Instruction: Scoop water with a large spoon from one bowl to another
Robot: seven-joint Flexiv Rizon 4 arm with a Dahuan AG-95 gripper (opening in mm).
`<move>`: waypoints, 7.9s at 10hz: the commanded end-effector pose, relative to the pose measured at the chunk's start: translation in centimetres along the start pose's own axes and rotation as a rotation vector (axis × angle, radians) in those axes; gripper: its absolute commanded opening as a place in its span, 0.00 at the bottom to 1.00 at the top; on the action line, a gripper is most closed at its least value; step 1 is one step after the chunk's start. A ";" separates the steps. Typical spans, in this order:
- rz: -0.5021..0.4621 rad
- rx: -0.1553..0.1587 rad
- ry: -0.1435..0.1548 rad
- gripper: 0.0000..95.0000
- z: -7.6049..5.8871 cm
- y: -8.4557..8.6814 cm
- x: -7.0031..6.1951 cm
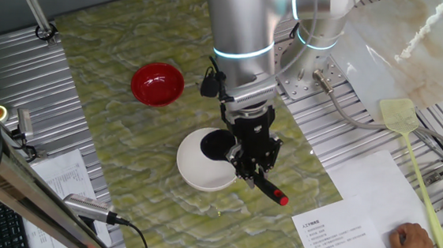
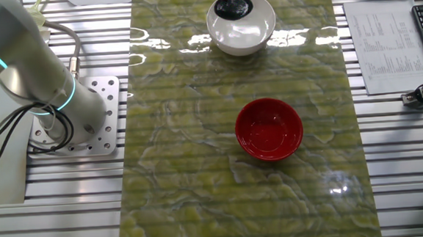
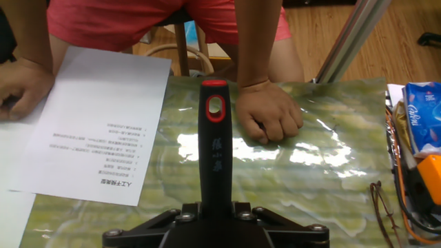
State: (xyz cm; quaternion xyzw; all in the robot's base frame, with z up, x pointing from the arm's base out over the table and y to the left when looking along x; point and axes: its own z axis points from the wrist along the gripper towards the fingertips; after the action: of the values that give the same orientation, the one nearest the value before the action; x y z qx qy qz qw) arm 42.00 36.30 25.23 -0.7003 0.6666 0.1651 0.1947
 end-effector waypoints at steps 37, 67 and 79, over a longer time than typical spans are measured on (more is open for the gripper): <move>0.001 0.021 -0.016 0.00 -2.5 -1.0 2.6; -0.106 -0.006 -0.016 0.00 -8.2 -1.6 10.1; -0.061 0.000 -0.015 0.00 -8.5 -1.5 10.9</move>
State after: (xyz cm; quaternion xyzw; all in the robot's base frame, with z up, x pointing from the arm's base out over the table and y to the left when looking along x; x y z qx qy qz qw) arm 43.94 22.67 27.39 -0.7195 0.6432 0.1643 0.2039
